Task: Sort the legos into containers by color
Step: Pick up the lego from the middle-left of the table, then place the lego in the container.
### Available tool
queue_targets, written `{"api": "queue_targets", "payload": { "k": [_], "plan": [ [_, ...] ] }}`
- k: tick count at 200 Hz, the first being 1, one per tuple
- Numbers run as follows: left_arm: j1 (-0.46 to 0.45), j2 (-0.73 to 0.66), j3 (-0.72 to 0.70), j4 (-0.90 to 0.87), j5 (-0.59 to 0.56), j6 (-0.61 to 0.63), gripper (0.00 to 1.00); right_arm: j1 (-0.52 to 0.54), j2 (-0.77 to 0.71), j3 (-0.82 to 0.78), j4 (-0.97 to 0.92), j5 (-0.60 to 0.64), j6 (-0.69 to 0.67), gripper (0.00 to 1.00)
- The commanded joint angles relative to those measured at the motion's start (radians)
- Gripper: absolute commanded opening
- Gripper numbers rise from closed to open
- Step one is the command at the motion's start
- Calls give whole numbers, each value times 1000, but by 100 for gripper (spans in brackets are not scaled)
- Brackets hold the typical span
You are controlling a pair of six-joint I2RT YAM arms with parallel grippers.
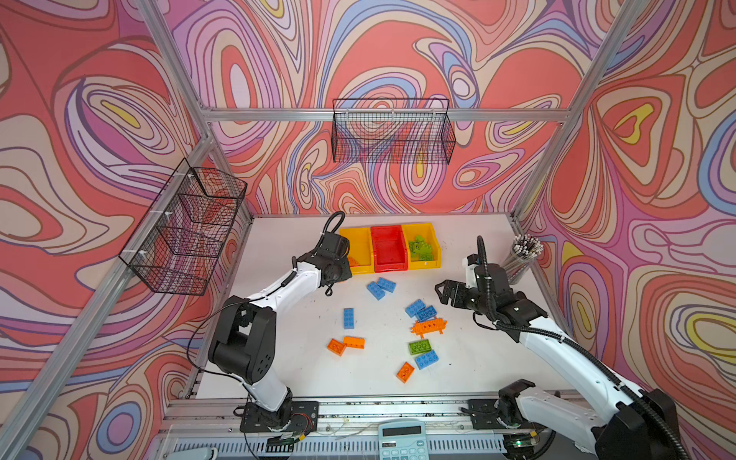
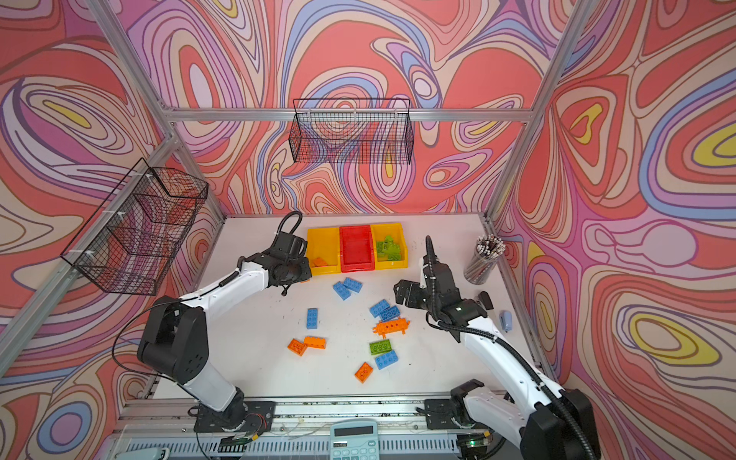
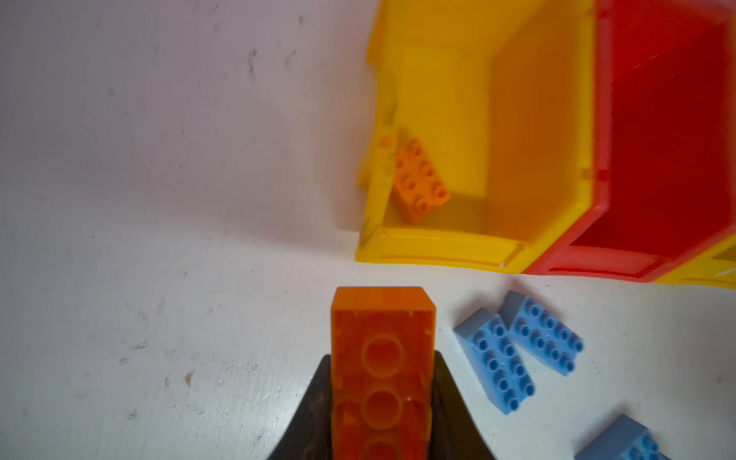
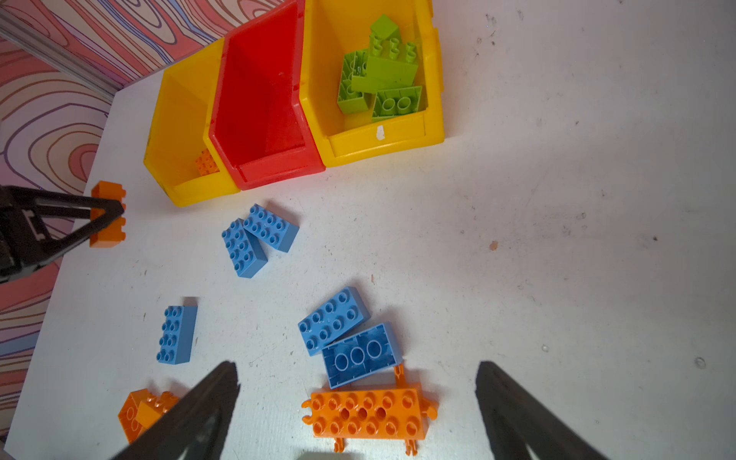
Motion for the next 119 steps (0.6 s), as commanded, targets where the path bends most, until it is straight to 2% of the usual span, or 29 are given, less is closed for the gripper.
{"api": "queue_targets", "payload": {
  "k": [1, 44, 96, 105, 119],
  "plan": [
    [-16, 56, 115, -58, -13, 28, 23, 4, 9, -1, 13, -2, -4, 98],
    [-18, 239, 348, -91, 13, 46, 23, 4, 15, 15, -1, 13, -6, 98],
    [-10, 428, 534, -108, 20, 72, 28, 4, 12, 43, -29, 35, -12, 98],
    [-8, 449, 558, -111, 30, 72, 33, 4, 11, 50, -36, 39, -14, 98],
    [-7, 471, 588, -122, 36, 73, 52, 4, 11, 57, -44, 44, -17, 98]
  ]
}}
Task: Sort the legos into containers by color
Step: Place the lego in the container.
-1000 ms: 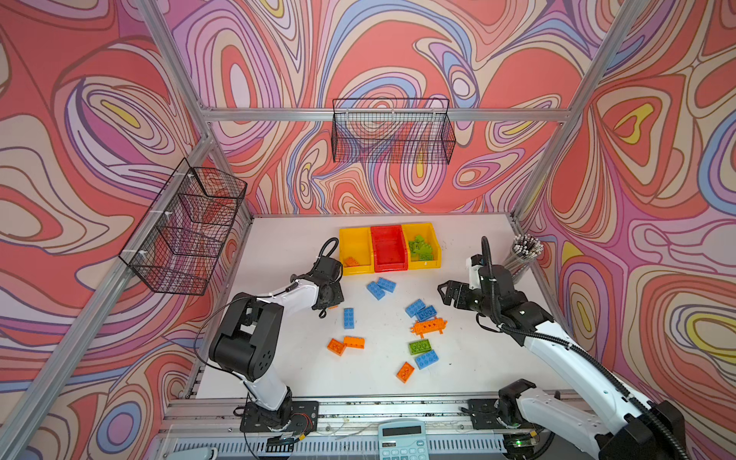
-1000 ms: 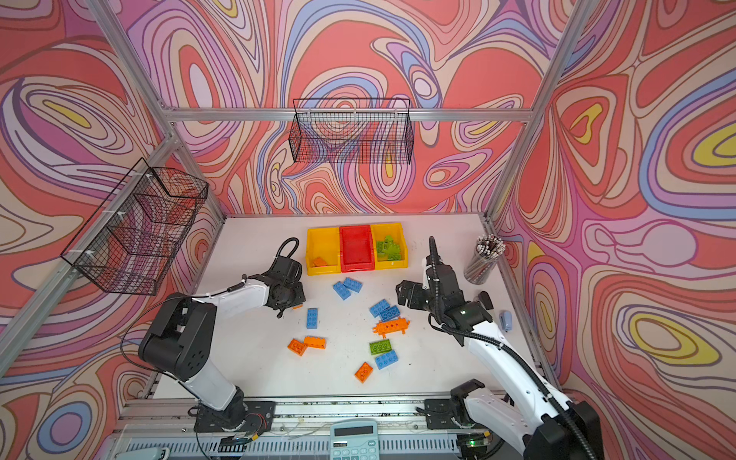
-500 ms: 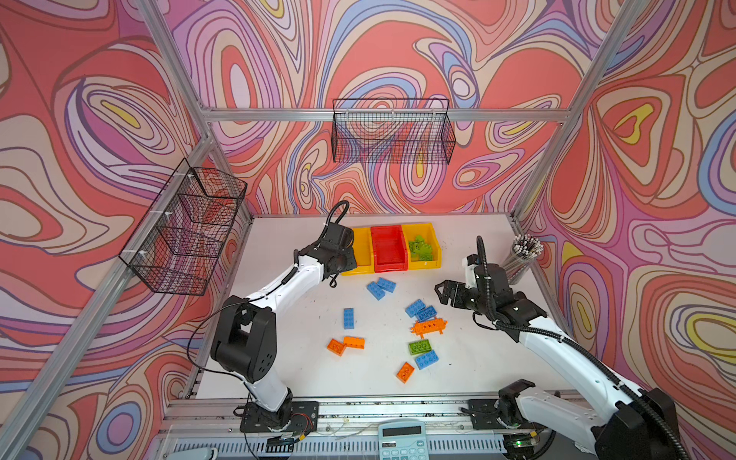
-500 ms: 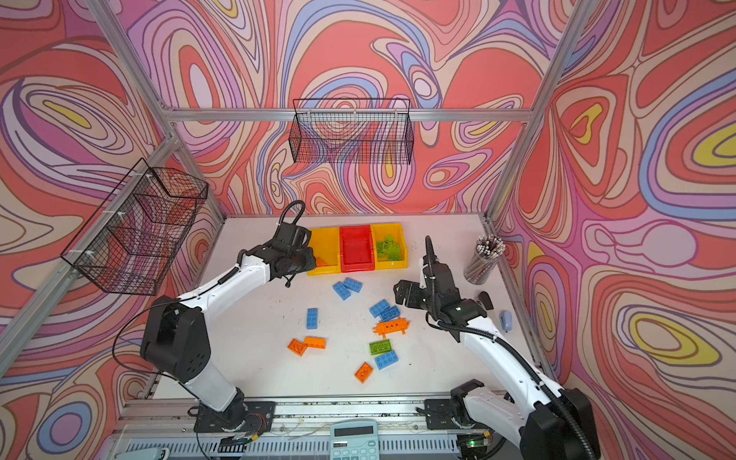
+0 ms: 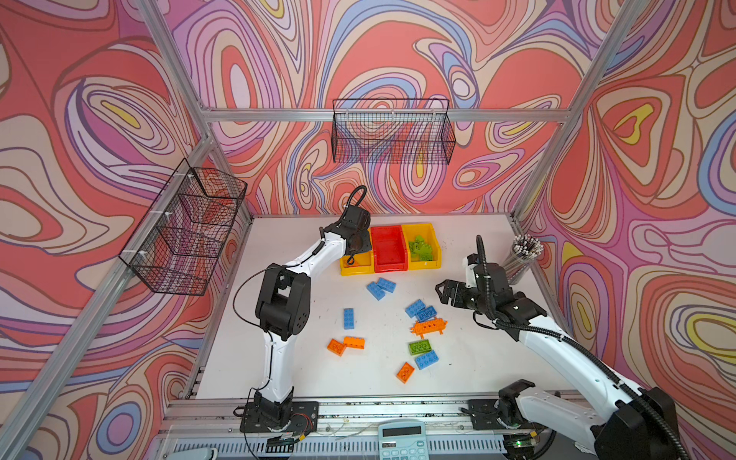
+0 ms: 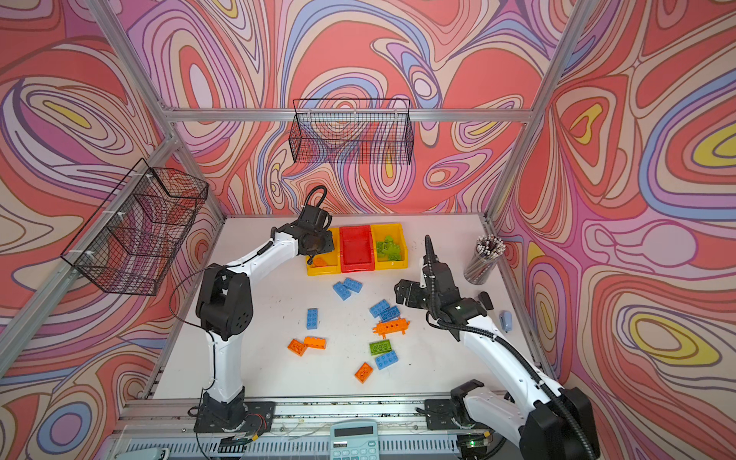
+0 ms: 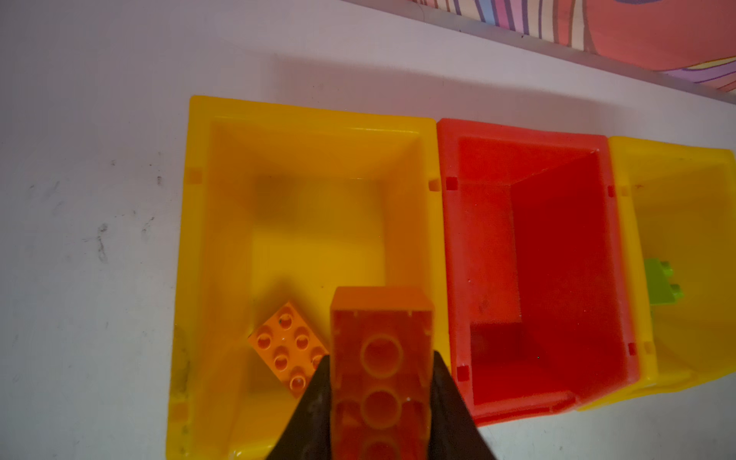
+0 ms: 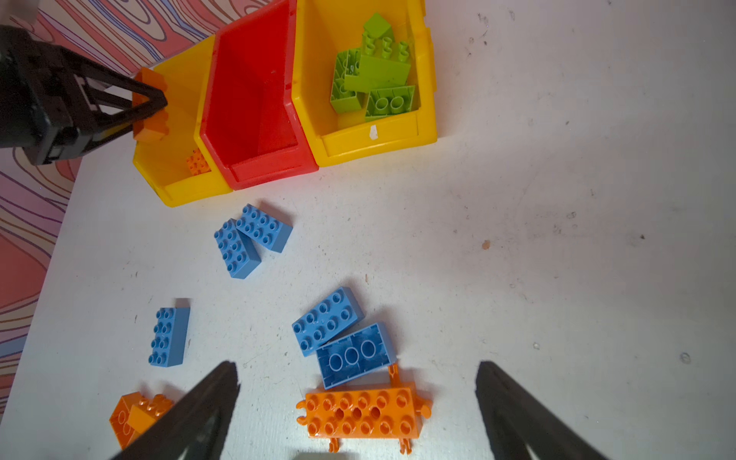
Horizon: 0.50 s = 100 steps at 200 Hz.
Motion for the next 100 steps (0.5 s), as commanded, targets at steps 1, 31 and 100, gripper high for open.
{"api": "queue_targets", "payload": {
  "k": [1, 31, 100],
  "plan": [
    [9, 28, 61, -53, 14, 14, 53, 4, 2, 37, -23, 25, -11, 98],
    [10, 4, 50, -44, 15, 16, 75, 4, 1, 43, -25, 21, -8, 98],
    [0, -356, -386, 70, 8, -36, 76, 4, -11, 54, -41, 20, 0, 98]
  ]
}}
